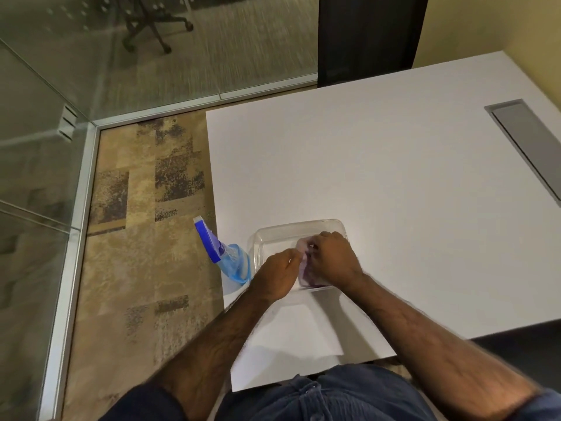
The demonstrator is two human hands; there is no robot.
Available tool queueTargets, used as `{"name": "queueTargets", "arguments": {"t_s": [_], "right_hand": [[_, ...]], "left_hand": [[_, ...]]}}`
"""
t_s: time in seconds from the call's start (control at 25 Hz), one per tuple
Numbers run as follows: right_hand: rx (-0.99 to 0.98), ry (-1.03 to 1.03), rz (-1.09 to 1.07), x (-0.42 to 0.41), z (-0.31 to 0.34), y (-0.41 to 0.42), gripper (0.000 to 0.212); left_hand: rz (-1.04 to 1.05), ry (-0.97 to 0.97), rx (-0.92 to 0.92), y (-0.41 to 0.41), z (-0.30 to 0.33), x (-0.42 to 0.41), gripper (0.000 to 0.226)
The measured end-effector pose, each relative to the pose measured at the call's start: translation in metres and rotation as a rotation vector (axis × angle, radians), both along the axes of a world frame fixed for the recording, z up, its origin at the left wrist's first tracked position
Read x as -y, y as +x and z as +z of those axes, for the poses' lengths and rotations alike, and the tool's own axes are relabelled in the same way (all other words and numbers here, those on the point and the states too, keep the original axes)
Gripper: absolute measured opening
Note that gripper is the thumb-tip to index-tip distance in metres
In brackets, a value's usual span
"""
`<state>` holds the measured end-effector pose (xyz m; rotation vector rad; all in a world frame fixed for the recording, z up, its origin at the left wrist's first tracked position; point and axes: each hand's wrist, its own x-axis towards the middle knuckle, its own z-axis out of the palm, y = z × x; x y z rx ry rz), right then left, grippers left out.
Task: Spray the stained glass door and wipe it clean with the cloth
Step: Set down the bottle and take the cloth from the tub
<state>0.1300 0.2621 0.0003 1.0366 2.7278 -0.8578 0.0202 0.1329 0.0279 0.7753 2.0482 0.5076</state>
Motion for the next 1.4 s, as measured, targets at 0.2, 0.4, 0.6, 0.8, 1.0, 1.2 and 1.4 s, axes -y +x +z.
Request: {"name": "queueTargets", "arguments": {"t_s": [0.2,0.4,0.6,0.8,1.0,1.2,1.4], "right_hand": [[-0.283,-0.233,-0.131,0.011,0.04,0.02,0.011],[-0.392,-0.308,-0.078,0.027,0.067,0.036,0.014],[-0.448,-0.524,-0.083,0.029,0.086,0.052,0.026],[-0.539,-0.499,-0.332,0.019,0.073,0.056,0.024],[-0.45,-0.658,-0.501,0.02,0.067,0.061,0.073],[-0.415,-1.113,-0.429,0.05,0.078,0.065,0.081],[-0.404,-1.442,-0.363,0.108,0.092,0.07,0.037]], "left_hand": [[0.391,-0.048,0.196,0.006,0.028,-0.02,0.075],[0.491,0.085,0.442,0.006,0.04,-0.011,0.04],[0.491,0.196,0.421,0.014,0.054,0.005,0.01],[0.516,0.229,0.346,0.029,0.06,0.027,0.02],[0.48,0.321,0.334,0.032,0.062,0.052,0.024],[0.519,0.464,0.432,0.036,0.074,0.09,0.018],[0.588,0.587,0.564,0.043,0.086,0.157,0.025]]}}
